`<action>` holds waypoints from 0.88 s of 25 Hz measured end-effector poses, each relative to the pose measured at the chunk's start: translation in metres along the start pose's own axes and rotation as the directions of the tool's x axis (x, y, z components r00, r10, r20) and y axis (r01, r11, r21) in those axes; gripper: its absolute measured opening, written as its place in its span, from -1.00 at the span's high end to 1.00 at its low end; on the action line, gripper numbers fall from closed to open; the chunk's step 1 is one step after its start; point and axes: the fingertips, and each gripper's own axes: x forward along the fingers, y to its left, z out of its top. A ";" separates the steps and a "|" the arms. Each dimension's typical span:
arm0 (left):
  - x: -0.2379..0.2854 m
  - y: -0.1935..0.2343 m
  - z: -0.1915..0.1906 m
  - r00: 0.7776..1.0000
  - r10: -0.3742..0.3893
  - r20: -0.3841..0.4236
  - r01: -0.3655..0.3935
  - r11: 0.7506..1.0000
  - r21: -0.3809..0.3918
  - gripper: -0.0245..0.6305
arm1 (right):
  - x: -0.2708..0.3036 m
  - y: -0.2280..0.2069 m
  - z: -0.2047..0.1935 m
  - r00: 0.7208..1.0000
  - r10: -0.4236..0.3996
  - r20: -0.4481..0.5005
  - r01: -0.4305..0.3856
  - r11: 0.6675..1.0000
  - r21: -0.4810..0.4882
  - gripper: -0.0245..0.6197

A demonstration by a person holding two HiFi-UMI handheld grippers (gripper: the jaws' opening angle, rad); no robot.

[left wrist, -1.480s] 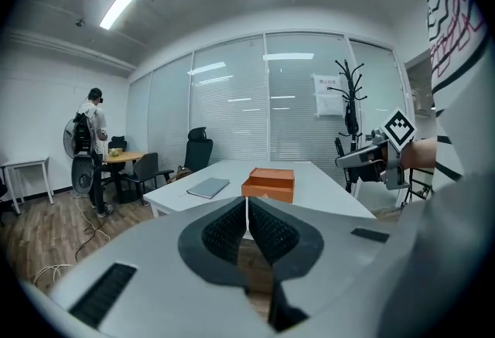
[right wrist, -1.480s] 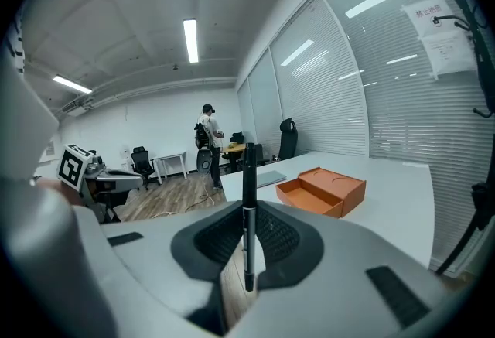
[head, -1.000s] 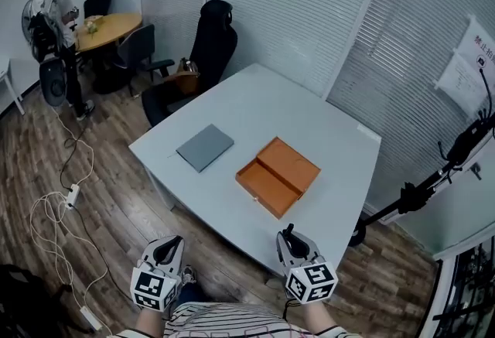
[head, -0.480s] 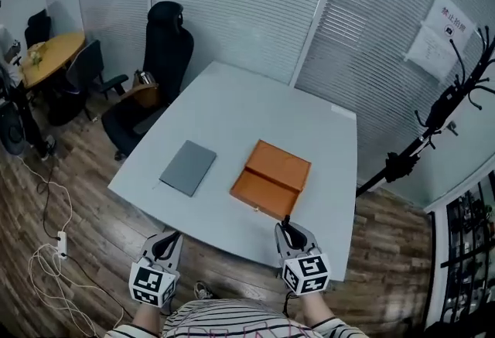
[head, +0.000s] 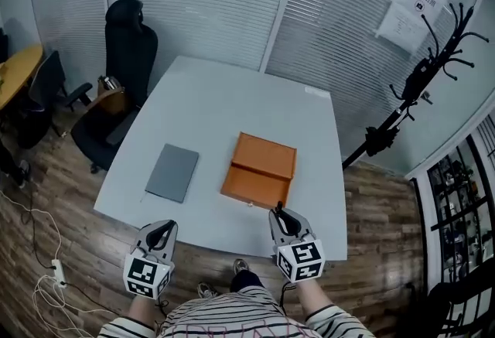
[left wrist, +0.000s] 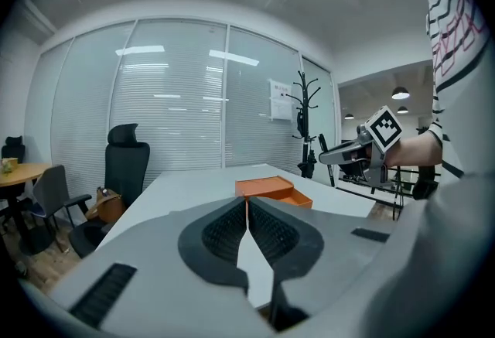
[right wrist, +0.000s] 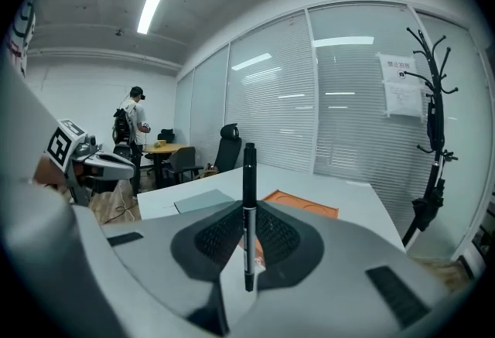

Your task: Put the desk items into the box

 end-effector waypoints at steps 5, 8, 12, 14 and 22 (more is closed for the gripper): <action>0.013 0.004 0.007 1.000 -0.015 0.016 0.015 1.000 -0.002 0.84 | 0.013 -0.010 0.005 1.000 -0.019 -0.001 0.019 1.000 -0.015 0.73; 0.020 0.008 0.008 1.000 -0.005 0.020 0.005 1.000 -0.009 0.84 | 0.026 -0.018 0.004 1.000 -0.013 -0.010 0.013 0.999 -0.030 0.73; 0.030 0.014 0.009 1.000 0.016 0.018 -0.015 1.000 -0.009 0.84 | 0.044 -0.030 0.005 1.000 0.004 -0.026 -0.005 0.998 -0.060 0.73; 0.036 0.018 0.011 0.999 0.027 0.018 -0.027 1.000 -0.009 0.84 | 0.055 -0.035 0.005 0.999 0.015 -0.037 -0.017 0.997 -0.073 0.73; 0.066 0.029 0.017 0.998 0.067 0.020 -0.066 0.997 -0.047 0.84 | 0.099 -0.054 -0.005 0.992 0.056 -0.112 -0.071 0.989 -0.130 0.73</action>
